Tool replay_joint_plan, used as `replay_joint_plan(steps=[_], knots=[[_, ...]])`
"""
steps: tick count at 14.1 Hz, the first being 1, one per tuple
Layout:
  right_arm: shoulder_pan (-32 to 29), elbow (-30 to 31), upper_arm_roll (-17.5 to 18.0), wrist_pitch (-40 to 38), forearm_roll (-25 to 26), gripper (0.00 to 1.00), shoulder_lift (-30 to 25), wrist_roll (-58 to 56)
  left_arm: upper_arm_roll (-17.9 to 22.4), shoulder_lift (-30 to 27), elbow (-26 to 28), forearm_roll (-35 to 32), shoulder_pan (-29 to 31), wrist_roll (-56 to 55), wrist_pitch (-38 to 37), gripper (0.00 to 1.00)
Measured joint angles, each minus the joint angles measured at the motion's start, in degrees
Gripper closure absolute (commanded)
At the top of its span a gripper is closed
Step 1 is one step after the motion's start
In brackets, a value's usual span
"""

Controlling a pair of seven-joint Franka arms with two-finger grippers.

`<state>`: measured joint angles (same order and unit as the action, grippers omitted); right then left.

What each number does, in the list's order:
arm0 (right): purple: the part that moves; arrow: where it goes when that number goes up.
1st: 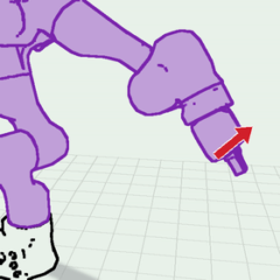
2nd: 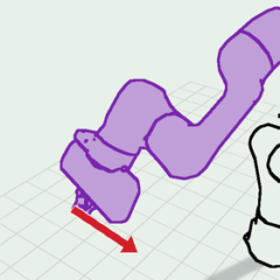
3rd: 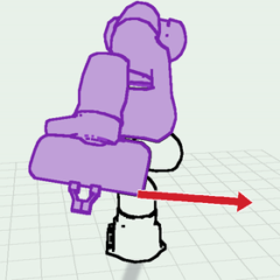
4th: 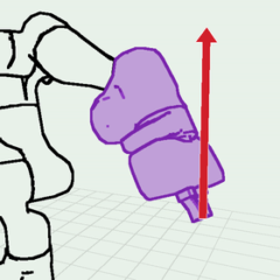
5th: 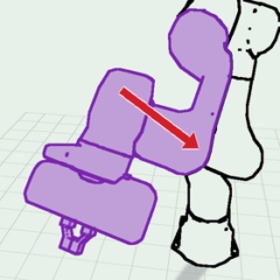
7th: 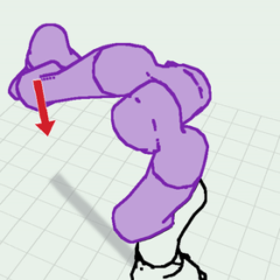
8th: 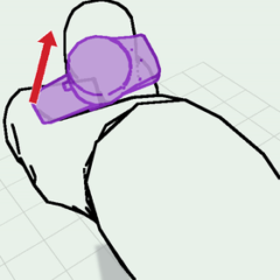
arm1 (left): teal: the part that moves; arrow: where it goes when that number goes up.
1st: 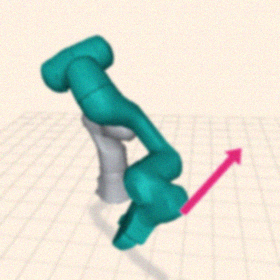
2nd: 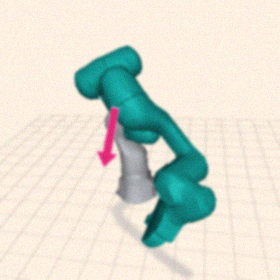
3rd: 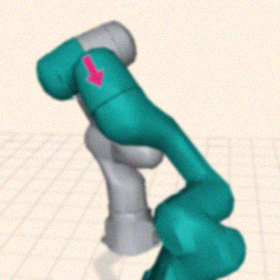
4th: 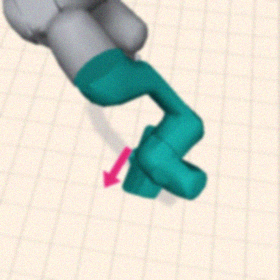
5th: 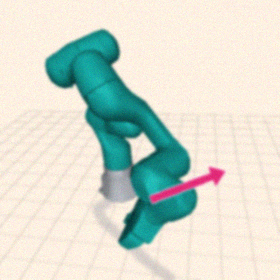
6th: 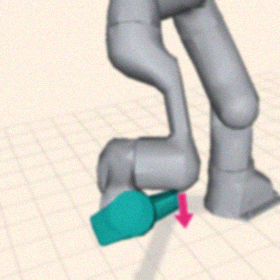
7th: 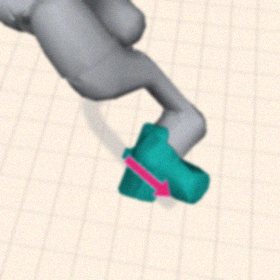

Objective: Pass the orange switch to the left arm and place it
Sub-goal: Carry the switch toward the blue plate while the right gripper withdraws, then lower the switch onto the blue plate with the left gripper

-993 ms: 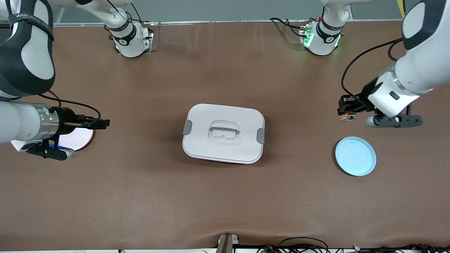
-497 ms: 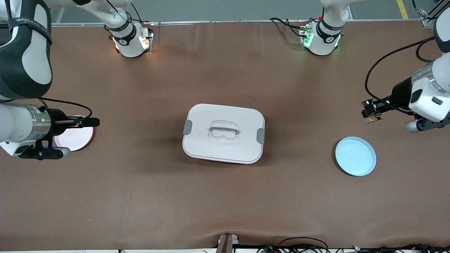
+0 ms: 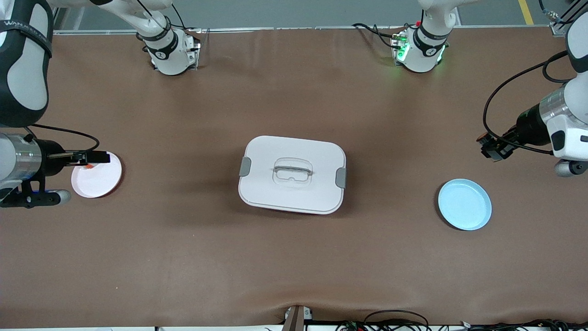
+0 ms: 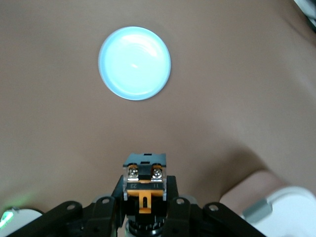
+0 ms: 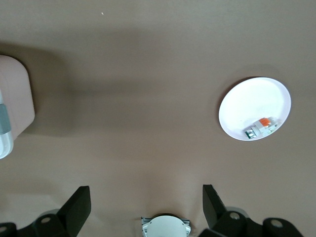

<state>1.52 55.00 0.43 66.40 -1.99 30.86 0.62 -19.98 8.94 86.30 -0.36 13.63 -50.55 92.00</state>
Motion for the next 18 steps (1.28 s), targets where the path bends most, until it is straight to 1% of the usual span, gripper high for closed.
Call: replay_joint_plan(steps=[3, 6, 8, 10, 13, 15, 18], knots=[[0.0, 0.0, 0.0, 0.2, 0.4, 0.00, -0.1, 0.0, 0.1, 0.5, 1.0, -2.2, 0.5, -9.9, 1.4, 1.00], [0.0, 0.9, 0.0, 1.9, 0.6, 0.00, -0.6, 0.0, 0.1, 1.2, 5.1, -5.2, 0.6, -20.4, 8.6, 1.00], [-0.1, 2.8, 0.0, 4.6, 0.9, 0.00, -1.7, -0.5, 0.1, 1.9, 8.2, -5.3, 0.7, -23.8, 13.4, 1.00], [-0.9, 6.6, -0.1, 9.5, 1.2, 0.00, -3.7, -1.7, 0.1, 2.4, 10.7, -5.3, 1.6, -25.7, 17.0, 1.00], [-2.7, 16.5, -0.2, 19.1, 1.8, 0.00, -9.0, -3.0, 0.2, 2.6, 14.3, -5.3, 3.4, -26.1, 22.9, 1.00], [-2.9, 21.1, -0.2, 21.3, 3.2, 0.00, -11.9, -3.1, 0.2, 3.0, 17.1, -5.3, 4.3, -26.8, 27.4, 1.00], [-3.8, 22.9, -0.3, 22.3, 4.5, 0.00, -13.6, -3.0, 0.2, 4.6, 19.8, -7.0, 4.9, -29.3, 31.7, 1.00]])
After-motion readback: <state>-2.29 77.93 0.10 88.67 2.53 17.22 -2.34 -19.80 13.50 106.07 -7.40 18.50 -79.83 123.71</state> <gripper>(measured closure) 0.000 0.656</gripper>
